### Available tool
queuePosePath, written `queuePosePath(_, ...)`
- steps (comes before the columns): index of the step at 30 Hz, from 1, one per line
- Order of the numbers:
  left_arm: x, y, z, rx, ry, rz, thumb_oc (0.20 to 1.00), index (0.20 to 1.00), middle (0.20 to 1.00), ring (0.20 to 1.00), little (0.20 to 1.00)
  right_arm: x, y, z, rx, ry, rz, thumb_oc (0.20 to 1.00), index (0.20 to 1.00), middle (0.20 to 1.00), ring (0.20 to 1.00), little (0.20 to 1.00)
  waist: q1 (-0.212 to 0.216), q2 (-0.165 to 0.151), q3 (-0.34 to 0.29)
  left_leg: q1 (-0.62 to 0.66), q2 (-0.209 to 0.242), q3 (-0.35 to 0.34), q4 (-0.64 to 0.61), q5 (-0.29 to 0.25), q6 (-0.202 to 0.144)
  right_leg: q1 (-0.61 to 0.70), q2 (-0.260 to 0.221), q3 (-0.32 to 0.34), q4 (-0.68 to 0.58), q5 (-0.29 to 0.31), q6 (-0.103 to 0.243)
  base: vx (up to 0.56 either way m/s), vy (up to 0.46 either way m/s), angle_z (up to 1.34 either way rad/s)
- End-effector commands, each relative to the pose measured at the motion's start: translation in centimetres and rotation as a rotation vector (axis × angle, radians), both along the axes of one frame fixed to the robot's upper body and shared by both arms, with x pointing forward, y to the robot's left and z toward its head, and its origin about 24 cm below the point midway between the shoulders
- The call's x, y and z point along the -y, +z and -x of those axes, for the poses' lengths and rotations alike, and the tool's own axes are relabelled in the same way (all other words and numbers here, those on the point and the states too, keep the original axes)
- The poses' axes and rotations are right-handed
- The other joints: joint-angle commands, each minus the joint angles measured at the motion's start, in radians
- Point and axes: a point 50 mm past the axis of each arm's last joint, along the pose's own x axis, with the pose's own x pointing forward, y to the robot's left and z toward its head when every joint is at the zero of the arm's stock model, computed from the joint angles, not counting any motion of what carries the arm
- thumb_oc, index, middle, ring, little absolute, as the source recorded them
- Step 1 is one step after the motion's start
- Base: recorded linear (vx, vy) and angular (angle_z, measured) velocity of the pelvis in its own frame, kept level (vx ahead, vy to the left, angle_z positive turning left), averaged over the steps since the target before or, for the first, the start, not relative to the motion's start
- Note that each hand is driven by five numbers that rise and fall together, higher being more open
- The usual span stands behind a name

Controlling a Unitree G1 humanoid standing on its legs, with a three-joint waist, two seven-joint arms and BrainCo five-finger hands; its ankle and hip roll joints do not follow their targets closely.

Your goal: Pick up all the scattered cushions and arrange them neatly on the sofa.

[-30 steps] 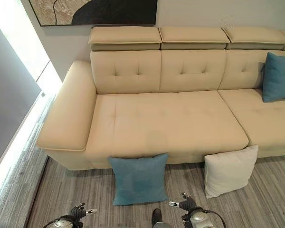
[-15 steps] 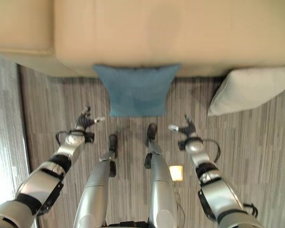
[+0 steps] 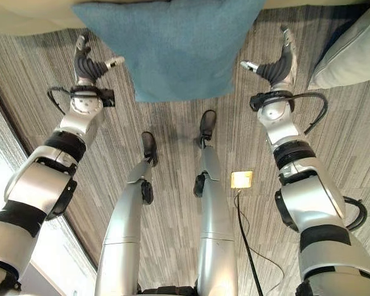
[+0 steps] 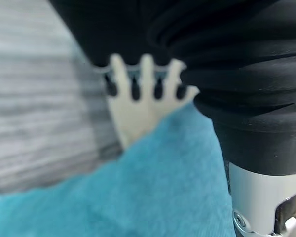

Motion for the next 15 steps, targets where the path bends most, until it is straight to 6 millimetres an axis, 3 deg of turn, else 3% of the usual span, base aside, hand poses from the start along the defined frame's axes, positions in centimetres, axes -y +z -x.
queuePosePath(1,-3.4,-3.6,0.6,-0.070,0.082,0.065,1.000,1.000,1.000,1.000,1.000,1.2,-3.0,0.3,-0.066,-0.038,0.015,1.000,1.000,1.000,1.000,1.000,-0.028,0.018,-0.120,0.004,-0.009,-0.034,-0.086,0.039,0.006,-0.031,-0.016,0.066,0.147,-0.128,0.151,0.00,0.000,0.00)
queuePosePath(6,-3.2,-0.9,0.4,-0.010,0.046,0.125,1.000,1.000,1.000,1.000,1.000,0.8,-0.7,-0.1,-0.033,-0.028,-0.001,1.000,1.000,1.000,1.000,1.000,-0.034,0.019,-0.109,-0.040,-0.013,-0.029,-0.085,0.039,0.009,-0.083,-0.011,0.075,0.154,-0.127,0.154,0.02,0.010,-0.02)
queuePosePath(11,-1.7,1.1,0.2,0.044,-0.016,0.141,1.000,1.000,1.000,1.000,1.000,0.2,0.8,-0.2,-0.012,-0.009,0.026,1.000,1.000,1.000,1.000,1.000,-0.039,0.017,-0.101,-0.074,-0.012,-0.029,-0.082,0.044,0.008,-0.114,-0.010,0.072,0.160,-0.127,0.153,0.01,-0.020,-0.02)
queuePosePath(15,0.8,3.6,0.3,0.129,-0.123,0.148,1.000,1.000,1.000,1.000,1.000,-0.7,3.0,-0.2,0.021,0.020,0.083,1.000,1.000,1.000,1.000,1.000,-0.037,0.021,-0.087,-0.089,-0.012,-0.034,-0.100,0.056,0.007,-0.139,-0.002,0.076,0.154,-0.124,0.156,0.00,-0.016,0.00)
